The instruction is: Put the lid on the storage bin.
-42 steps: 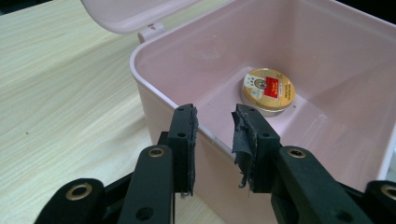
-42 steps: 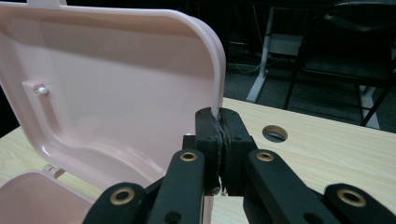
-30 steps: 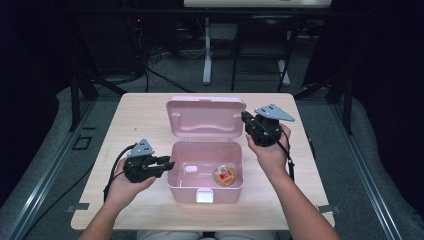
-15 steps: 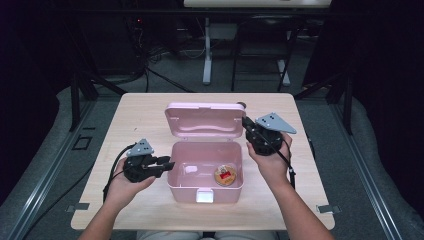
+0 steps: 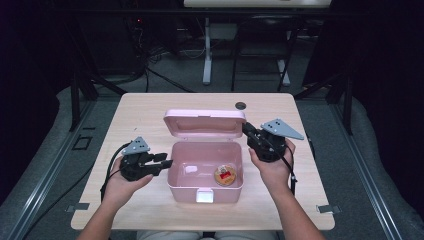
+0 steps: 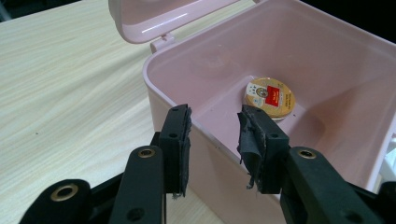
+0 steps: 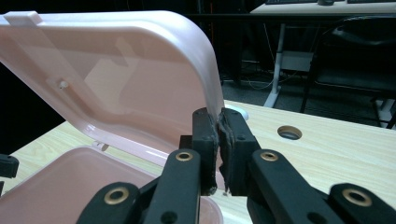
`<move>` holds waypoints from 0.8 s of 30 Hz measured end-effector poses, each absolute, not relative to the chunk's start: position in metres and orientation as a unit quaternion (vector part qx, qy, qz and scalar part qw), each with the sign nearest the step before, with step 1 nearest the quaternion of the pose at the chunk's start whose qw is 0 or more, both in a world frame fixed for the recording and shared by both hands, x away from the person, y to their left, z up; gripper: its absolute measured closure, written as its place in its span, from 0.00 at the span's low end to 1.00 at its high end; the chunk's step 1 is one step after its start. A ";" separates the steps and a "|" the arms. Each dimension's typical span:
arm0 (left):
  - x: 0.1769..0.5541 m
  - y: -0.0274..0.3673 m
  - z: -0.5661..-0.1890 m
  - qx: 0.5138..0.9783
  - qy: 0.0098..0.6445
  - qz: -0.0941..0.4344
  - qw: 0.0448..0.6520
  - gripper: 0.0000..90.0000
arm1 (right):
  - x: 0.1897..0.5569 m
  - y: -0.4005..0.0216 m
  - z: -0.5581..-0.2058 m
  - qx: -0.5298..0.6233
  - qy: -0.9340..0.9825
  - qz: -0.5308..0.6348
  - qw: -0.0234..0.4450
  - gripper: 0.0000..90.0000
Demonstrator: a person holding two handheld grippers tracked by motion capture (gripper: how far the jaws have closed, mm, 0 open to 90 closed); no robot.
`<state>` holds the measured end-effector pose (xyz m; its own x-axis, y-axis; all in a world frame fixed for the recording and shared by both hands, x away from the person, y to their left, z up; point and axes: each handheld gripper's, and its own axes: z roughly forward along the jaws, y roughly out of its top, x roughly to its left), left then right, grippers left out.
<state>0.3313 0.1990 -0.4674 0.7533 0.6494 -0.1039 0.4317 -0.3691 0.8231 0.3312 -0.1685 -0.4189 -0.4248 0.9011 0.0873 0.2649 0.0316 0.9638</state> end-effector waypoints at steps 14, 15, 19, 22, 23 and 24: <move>0.326 0.201 -0.457 0.809 0.331 0.130 0.468 0.67 | 0.321 -0.170 -0.422 0.445 0.656 0.537 0.288 0.93; 0.326 0.202 -0.456 0.809 0.330 0.131 0.467 0.67 | 0.320 -0.170 -0.422 0.444 0.656 0.537 0.288 0.93; 0.325 0.202 -0.454 0.807 0.332 0.133 0.469 0.66 | 0.318 -0.170 -0.422 0.444 0.657 0.539 0.284 0.92; 0.324 0.202 -0.450 0.804 0.336 0.134 0.472 0.63 | 0.317 -0.171 -0.420 0.446 0.660 0.537 0.280 0.92; 0.324 0.202 -0.449 0.803 0.334 0.137 0.474 0.63 | 0.318 -0.171 -0.420 0.446 0.660 0.538 0.277 0.92; 0.323 0.201 -0.447 0.801 0.336 0.139 0.476 0.62 | 0.317 -0.172 -0.420 0.446 0.662 0.536 0.275 0.92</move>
<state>0.3228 0.2011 -0.4475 0.7354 0.6706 -0.0973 0.4056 -0.3206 0.8560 0.3175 -0.1718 -0.4198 -0.4516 0.8849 0.1138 0.2947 0.0275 0.9552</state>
